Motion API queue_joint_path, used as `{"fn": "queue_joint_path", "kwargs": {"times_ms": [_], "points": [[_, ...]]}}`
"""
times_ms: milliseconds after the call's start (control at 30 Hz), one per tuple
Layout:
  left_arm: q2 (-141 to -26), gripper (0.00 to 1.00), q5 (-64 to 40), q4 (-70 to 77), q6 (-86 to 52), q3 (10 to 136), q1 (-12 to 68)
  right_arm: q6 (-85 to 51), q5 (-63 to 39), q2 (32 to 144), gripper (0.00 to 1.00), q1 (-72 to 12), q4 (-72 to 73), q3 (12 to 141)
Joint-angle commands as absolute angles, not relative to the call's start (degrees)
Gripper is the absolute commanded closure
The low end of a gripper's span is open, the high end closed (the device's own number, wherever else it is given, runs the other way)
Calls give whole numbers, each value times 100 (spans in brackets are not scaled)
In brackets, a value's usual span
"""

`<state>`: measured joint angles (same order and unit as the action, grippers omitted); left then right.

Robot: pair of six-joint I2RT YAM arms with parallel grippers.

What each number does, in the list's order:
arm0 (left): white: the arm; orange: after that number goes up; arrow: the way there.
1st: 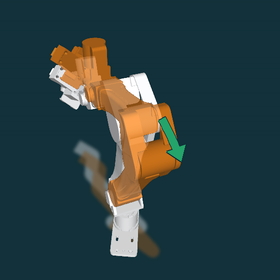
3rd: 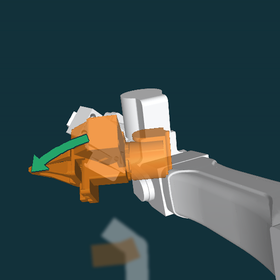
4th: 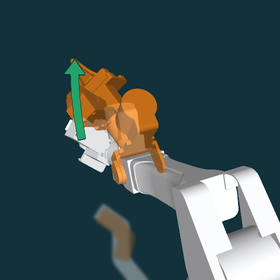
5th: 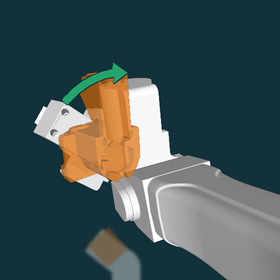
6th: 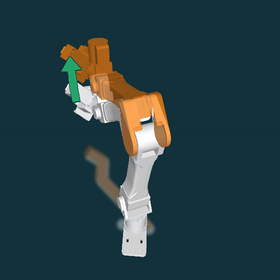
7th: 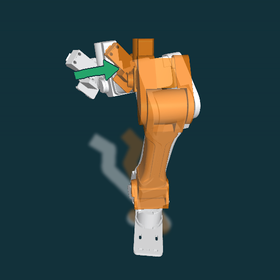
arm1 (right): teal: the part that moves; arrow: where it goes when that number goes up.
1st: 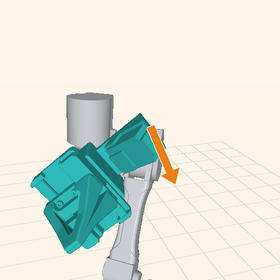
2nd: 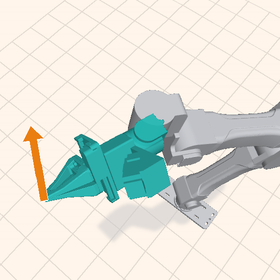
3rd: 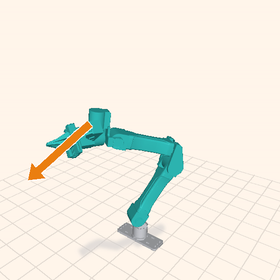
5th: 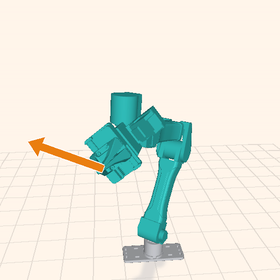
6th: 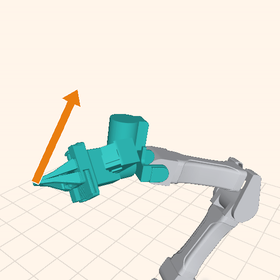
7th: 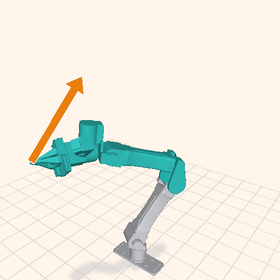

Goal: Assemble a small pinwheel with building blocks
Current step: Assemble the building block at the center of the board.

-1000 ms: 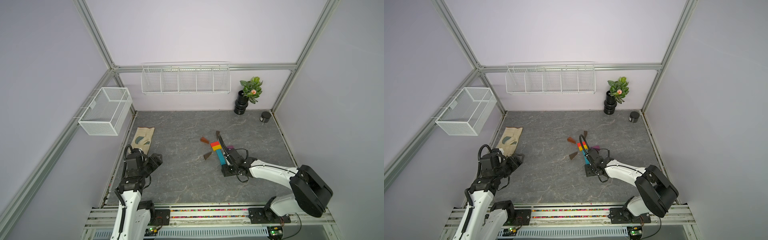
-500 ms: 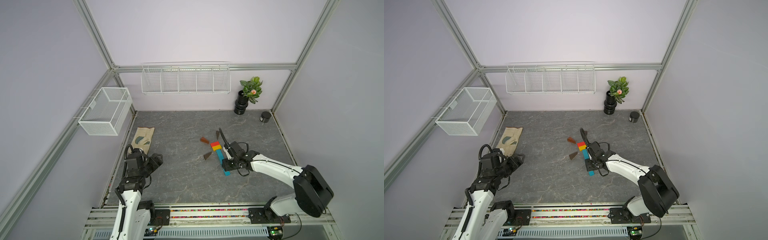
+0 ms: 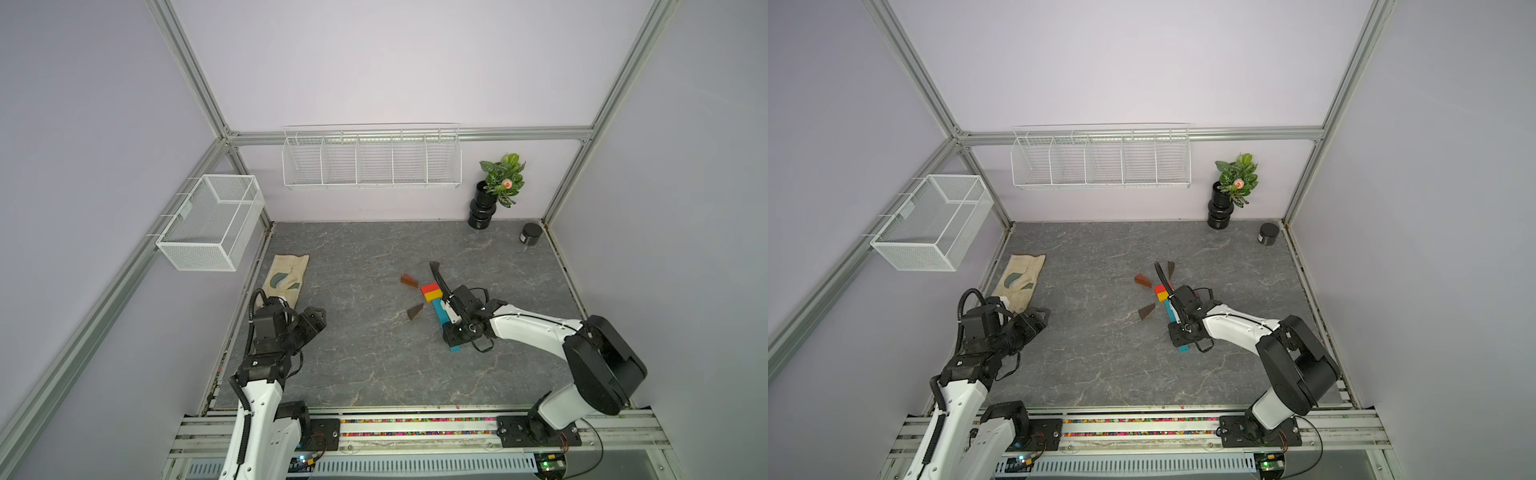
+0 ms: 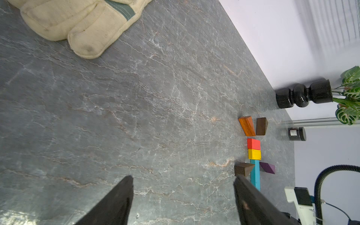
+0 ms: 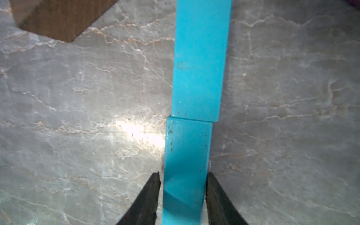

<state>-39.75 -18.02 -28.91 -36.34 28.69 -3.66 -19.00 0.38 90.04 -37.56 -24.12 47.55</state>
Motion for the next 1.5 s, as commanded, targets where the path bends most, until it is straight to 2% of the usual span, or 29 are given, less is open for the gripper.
{"fn": "queue_joint_path", "kwargs": {"times_ms": [0,967,1200,1467], "points": [[-3973,17,-1766,-2844,-3586,2813,-326,-1814,49,9052,59,-3709,-2399,4843],[-3981,17,-1762,-2830,-3594,2795,-308,-1813,-17,9126,59,-3612,-2276,4834],[-3981,17,-1767,-2833,-3595,2795,-306,-1829,-28,9088,55,-3605,-2309,4880],[-4002,17,-1773,-2830,-3579,2812,-302,-1674,160,8692,43,-3570,-2858,5611]]}}
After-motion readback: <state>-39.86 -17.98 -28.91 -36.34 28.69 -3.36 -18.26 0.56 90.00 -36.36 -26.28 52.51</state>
